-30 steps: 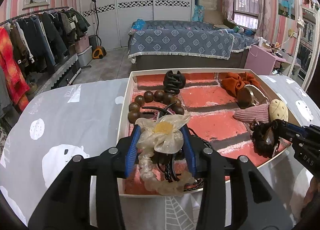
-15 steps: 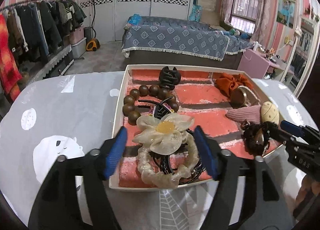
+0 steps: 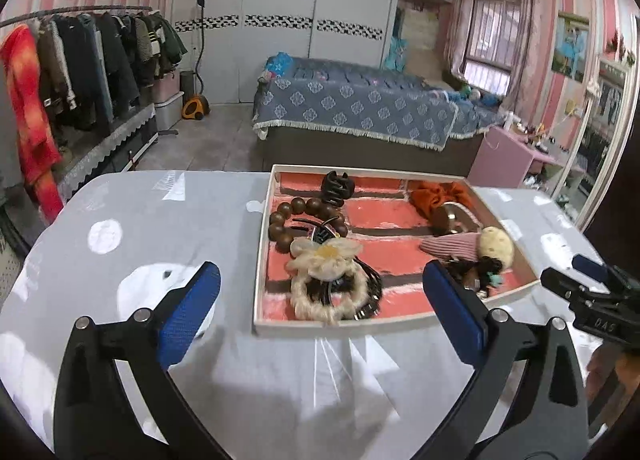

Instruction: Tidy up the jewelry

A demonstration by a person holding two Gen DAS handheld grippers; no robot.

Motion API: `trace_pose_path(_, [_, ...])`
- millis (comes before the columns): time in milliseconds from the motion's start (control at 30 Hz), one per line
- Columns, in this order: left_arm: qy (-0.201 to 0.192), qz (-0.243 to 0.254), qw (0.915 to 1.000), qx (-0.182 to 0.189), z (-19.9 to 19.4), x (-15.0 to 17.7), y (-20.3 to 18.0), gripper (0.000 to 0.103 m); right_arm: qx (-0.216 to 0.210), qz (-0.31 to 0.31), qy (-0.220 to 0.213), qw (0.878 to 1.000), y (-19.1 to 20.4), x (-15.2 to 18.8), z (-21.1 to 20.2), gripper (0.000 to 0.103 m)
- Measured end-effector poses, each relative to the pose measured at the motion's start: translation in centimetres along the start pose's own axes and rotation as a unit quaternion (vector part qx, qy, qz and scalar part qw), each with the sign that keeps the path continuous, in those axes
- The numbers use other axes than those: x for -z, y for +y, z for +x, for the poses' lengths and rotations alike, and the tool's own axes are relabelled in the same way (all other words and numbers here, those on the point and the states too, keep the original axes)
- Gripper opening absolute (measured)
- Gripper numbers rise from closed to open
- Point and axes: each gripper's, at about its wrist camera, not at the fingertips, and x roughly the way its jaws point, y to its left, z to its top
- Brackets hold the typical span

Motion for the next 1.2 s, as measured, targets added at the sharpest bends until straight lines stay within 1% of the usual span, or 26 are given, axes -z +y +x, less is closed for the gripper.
trace_pose_path(100, [-0.015, -0.009, 0.9998, -0.014, -3.3, 1.1, 0.1, 0.098, 0.0, -0.001, -0.027, 1.0, 0.5, 1.5, -3.6, 0.099])
trace_pose_path(133, [-0.023, -0.008, 0.9994, -0.023, -4.9, 1.7, -0.1, 0.098, 0.002, -0.004, -0.036, 0.999, 0.7, 2.0, -4.7, 0.099])
trace_pose_path(200, [-0.032, -0.005, 0.9989, -0.034, -6.7, 2.3, -0.3, 0.098, 0.011, -0.013, -0.053, 0.998, 1.2, 3.2, -6.9, 0.099])
trace_pose_path(267, [-0.049, 0.004, 0.9978, -0.044, -9.5, 3.5, -0.9, 0.098, 0.019, -0.017, -0.068, 0.997, 1.5, 4.4, -9.2, 0.099])
trace_pose_path(300, [-0.055, 0.008, 0.9974, -0.046, -10.3, 3.9, -1.0, 0.098, 0.023, -0.018, -0.073, 0.997, 1.5, 4.8, -10.1, 0.099])
trace_pose_path(367, [-0.077, 0.026, 0.995, -0.058, -12.9, 5.1, -1.9, 0.098, 0.028, -0.016, -0.086, 0.996, 1.4, 6.1, -12.7, 0.099])
trace_pose_path(467, [-0.103, 0.044, 0.9907, -0.077, -16.6, 6.8, -3.1, 0.098, 0.029, -0.01, -0.09, 0.995, 1.3, 7.5, -15.8, 0.099])
trace_pose_path(533, [-0.104, 0.04, 0.9907, -0.078, -18.2, 7.5, -3.3, 0.098, 0.029, -0.003, -0.086, 0.996, 1.2, 8.2, -17.4, 0.099])
trace_pose_path(600, [-0.094, 0.037, 0.9921, -0.074, -19.8, 8.2, -3.5, 0.098, 0.026, -0.004, -0.087, 0.996, 1.3, 9.1, -19.4, 0.099])
trace_pose_path(767, [-0.076, 0.023, 0.995, -0.061, -23.3, 9.7, -3.7, 0.098, 0.038, -0.009, -0.095, 0.995, 1.8, 11.0, -23.3, 0.099])
trace_pose_path(833, [-0.075, 0.019, 0.9952, -0.059, -24.4, 10.1, -3.8, 0.098, 0.042, -0.01, -0.098, 0.994, 2.0, 11.7, -24.8, 0.099])
trace_pose_path(933, [-0.083, 0.022, 0.9943, -0.063, -26.2, 10.6, -4.1, 0.098, 0.054, -0.021, -0.103, 0.993, 2.3, 12.3, -26.1, 0.099])
trace_pose_path(1000, [-0.084, 0.024, 0.9941, -0.065, -26.9, 10.9, -4.4, 0.098, 0.054, -0.021, -0.107, 0.993, 2.4, 12.6, -26.8, 0.099])
trace_pose_path(1067, [-0.08, 0.022, 0.9944, -0.065, -27.3, 11.2, -4.4, 0.098, 0.051, -0.018, -0.109, 0.993, 2.4, 12.8, -27.4, 0.099])
trace_pose_path(1200, [-0.083, 0.022, 0.9939, -0.07, -28.1, 11.5, -4.5, 0.098, 0.065, -0.023, -0.123, 0.99, 2.6, 12.6, -28.6, 0.099])
